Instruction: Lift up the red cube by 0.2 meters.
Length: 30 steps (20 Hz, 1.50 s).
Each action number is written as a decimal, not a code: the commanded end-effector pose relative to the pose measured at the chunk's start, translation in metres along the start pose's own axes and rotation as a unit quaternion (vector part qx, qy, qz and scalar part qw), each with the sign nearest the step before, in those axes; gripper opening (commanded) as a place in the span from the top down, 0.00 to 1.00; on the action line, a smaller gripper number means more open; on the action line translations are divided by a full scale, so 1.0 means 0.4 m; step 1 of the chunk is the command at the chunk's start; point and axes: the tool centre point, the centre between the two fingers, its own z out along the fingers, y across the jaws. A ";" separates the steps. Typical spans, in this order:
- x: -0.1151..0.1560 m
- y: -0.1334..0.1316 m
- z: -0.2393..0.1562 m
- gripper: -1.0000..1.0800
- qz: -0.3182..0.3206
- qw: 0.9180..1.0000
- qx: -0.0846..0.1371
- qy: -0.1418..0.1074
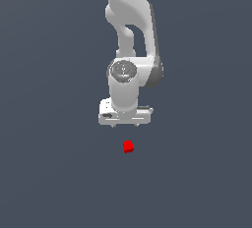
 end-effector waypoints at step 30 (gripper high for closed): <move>0.141 -0.028 0.246 1.00 -0.083 0.997 -0.003 -0.007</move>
